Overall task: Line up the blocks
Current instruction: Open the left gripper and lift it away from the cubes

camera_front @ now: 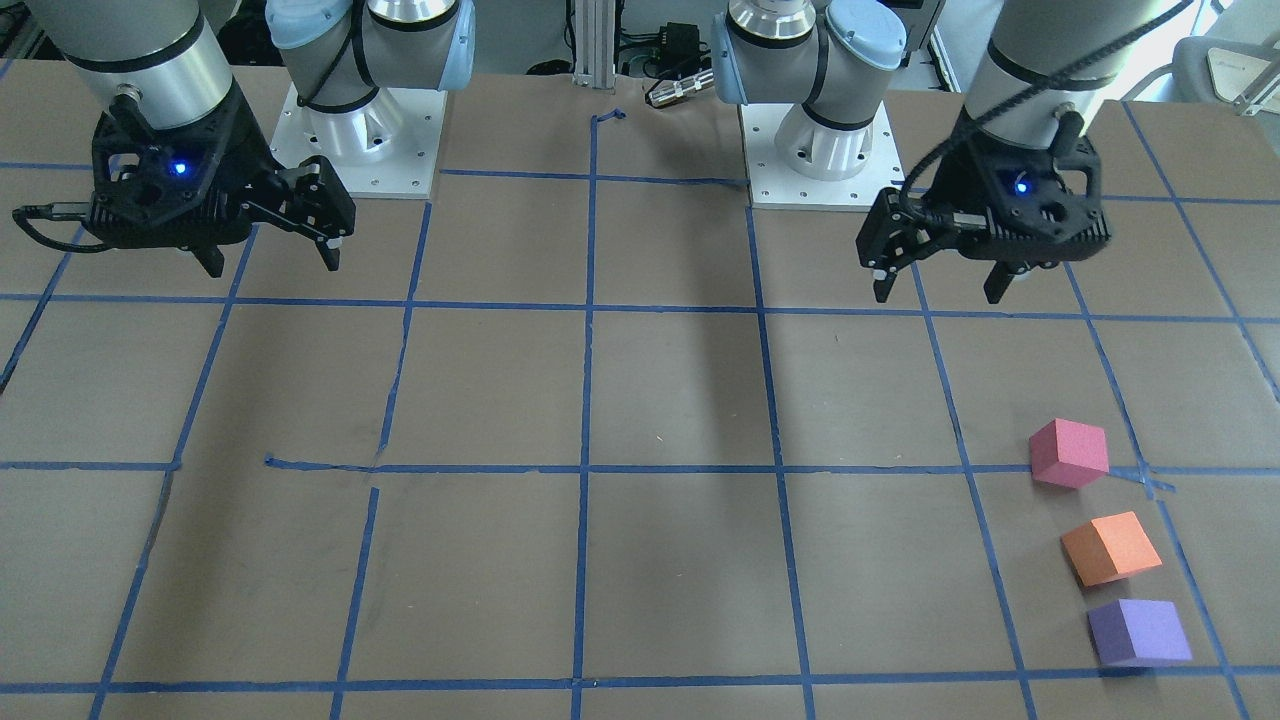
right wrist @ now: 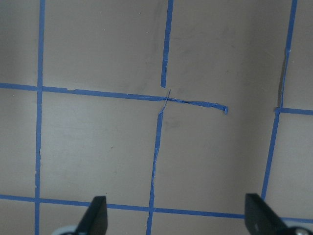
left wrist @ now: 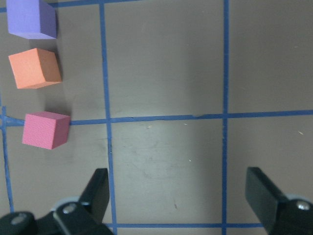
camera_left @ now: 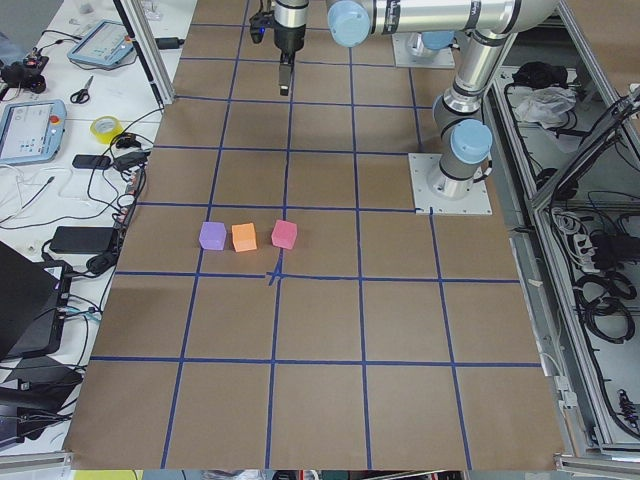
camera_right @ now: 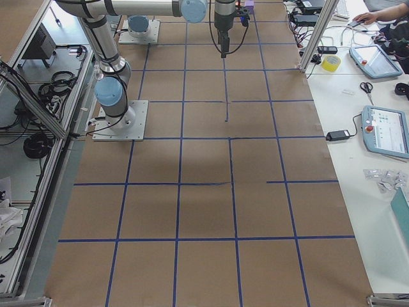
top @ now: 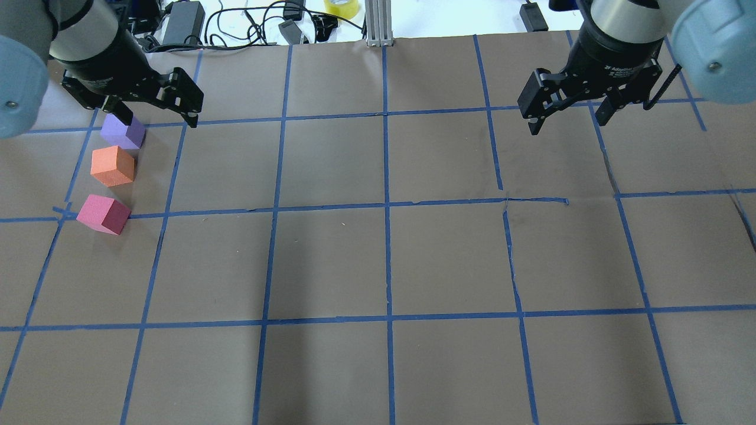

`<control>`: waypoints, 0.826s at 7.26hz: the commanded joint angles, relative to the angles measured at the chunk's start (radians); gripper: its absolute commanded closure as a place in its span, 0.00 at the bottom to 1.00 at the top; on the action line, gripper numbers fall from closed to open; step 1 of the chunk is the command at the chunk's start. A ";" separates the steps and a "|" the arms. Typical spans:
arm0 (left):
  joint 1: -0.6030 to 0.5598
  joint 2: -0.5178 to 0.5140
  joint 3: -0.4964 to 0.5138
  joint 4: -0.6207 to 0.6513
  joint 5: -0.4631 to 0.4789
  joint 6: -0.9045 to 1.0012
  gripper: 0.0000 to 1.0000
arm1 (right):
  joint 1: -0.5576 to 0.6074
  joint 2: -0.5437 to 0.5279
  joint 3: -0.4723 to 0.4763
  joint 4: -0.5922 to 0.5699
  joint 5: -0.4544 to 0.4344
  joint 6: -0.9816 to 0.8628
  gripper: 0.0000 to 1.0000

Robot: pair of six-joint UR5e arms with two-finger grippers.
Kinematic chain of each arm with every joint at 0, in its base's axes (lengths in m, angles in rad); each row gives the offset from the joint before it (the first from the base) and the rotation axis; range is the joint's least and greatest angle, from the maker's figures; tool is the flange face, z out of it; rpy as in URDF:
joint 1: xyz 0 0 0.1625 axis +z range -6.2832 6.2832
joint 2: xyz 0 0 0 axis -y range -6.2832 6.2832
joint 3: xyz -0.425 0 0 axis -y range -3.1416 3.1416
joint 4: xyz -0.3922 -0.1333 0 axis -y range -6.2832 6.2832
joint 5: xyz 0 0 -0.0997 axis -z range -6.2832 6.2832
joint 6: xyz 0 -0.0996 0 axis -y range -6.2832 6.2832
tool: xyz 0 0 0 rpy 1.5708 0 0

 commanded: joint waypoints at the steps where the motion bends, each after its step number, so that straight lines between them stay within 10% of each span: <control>1: -0.039 0.038 0.026 -0.055 0.003 -0.036 0.00 | 0.000 0.000 0.000 0.001 0.000 0.000 0.00; 6: -0.042 0.059 0.017 -0.095 0.003 -0.038 0.00 | -0.008 0.002 0.002 -0.002 0.000 -0.004 0.00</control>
